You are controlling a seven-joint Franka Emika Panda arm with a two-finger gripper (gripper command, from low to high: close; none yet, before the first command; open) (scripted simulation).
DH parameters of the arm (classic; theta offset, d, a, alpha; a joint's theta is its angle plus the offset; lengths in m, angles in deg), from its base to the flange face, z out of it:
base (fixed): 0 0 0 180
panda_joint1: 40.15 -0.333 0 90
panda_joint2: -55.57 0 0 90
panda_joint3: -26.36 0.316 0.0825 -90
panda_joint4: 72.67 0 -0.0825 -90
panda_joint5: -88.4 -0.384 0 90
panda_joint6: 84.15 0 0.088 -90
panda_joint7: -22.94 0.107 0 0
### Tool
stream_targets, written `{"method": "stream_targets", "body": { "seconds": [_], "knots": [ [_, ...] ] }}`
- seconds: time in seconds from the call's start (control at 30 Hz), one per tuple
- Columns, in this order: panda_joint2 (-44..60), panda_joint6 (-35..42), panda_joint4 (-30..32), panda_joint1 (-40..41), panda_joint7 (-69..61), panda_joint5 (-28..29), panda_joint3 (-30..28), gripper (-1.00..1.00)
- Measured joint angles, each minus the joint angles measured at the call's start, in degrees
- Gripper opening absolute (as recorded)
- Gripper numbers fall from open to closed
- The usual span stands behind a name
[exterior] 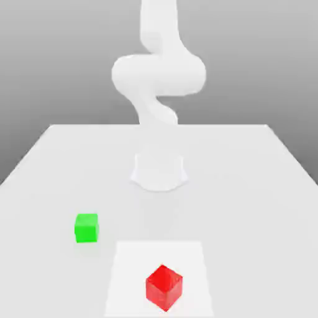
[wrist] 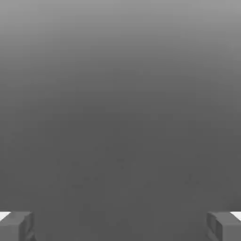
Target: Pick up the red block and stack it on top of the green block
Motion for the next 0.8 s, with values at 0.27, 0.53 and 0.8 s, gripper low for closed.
{"method": "stream_targets", "body": {
  "seconds": [0.27,0.53,0.8],
  "knots": [
    [17.0,-7.0,4.2,5.8,14.5,3.5,5.8,0.00],
    [33.7,-13.8,8.3,8.4,28.5,6.7,8.3,0.00],
    [49.6,-21.2,12.3,8.2,38.0,4.3,8.6,0.00]
  ]
}}
